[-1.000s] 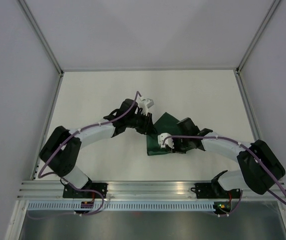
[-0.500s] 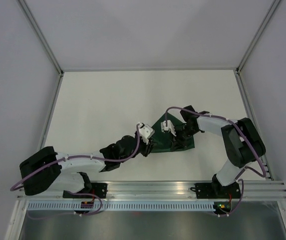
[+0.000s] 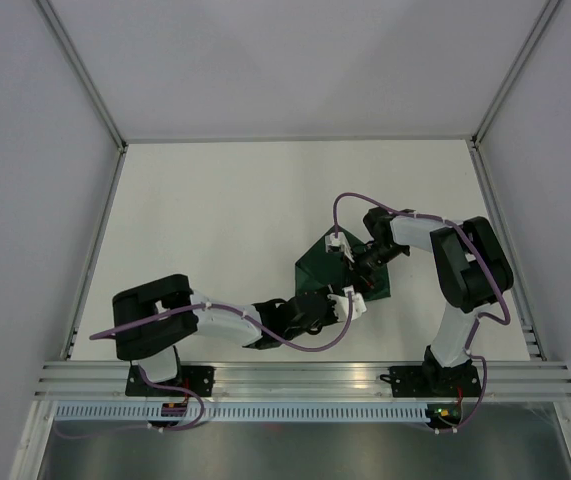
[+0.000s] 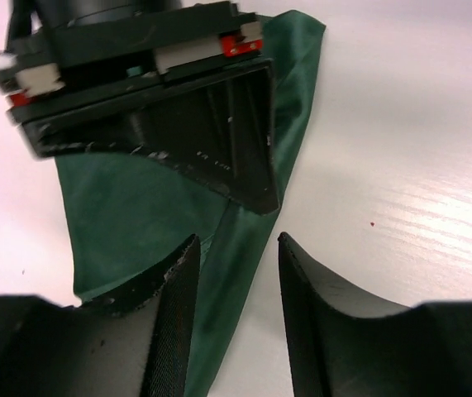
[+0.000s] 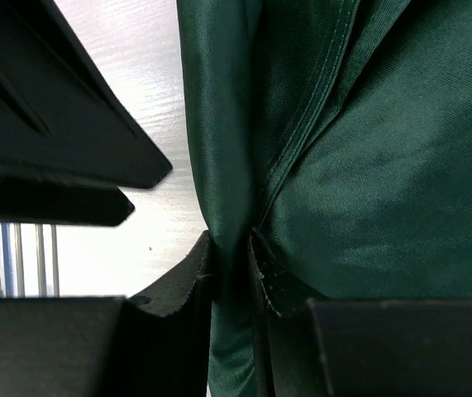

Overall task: Fold the napkin, place the utensils inside, and roll it up
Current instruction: Roll the napkin at the center of the board.

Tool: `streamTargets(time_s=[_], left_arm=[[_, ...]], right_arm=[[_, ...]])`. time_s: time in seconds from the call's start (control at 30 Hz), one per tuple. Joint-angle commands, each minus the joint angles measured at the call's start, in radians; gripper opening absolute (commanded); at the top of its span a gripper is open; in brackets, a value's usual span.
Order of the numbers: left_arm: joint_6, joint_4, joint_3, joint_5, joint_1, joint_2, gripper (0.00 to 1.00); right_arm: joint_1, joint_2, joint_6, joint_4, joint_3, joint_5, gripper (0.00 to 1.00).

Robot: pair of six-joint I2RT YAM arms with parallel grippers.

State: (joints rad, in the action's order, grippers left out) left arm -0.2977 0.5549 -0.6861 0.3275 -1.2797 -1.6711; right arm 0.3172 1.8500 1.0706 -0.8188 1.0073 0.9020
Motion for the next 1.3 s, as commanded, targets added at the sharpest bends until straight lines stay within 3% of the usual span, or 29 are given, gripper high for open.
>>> streamTargets(time_s=[0.0, 0.4, 0.57, 0.73, 0.93, 1.0, 1.1, 1.27], left_arm=[[-0.139, 0.004, -0.059, -0.073, -0.004, -0.051, 0.48], [-0.216, 0.072, -0.073, -0.082, 0.02, -0.2, 0.63], [-0.17, 0.028, -0.076, -0.131, 0.057, -0.213, 0.62], [-0.136, -0.073, -0.082, -0.241, 0.085, -0.214, 0.45], [-0.12, -0.159, -0.105, -0.323, 0.105, -0.226, 0.05], [-0.103, -0.197, -0.121, -0.37, 0.115, -0.226, 0.02], [-0.066, -0.219, -0.125, -0.427, 0.137, -0.216, 0.02], [0.005, -0.308, -0.176, -0.525, 0.195, -0.219, 0.02]], right_arm=[[-0.01, 0.072, 0.066, -0.013, -0.021, -0.166, 0.14], [-0.012, 0.101, 0.055, -0.017, -0.001, -0.17, 0.15], [-0.012, 0.107, 0.052, -0.019, 0.002, -0.17, 0.14], [-0.012, 0.114, 0.054, -0.023, 0.01, -0.17, 0.15], [-0.012, 0.117, 0.052, -0.031, 0.024, -0.167, 0.15], [-0.012, 0.11, 0.048, -0.033, 0.03, -0.169, 0.17], [-0.018, 0.081, 0.028, -0.025, 0.037, -0.163, 0.34], [-0.062, -0.003, 0.017, -0.08, 0.085, -0.127, 0.48]])
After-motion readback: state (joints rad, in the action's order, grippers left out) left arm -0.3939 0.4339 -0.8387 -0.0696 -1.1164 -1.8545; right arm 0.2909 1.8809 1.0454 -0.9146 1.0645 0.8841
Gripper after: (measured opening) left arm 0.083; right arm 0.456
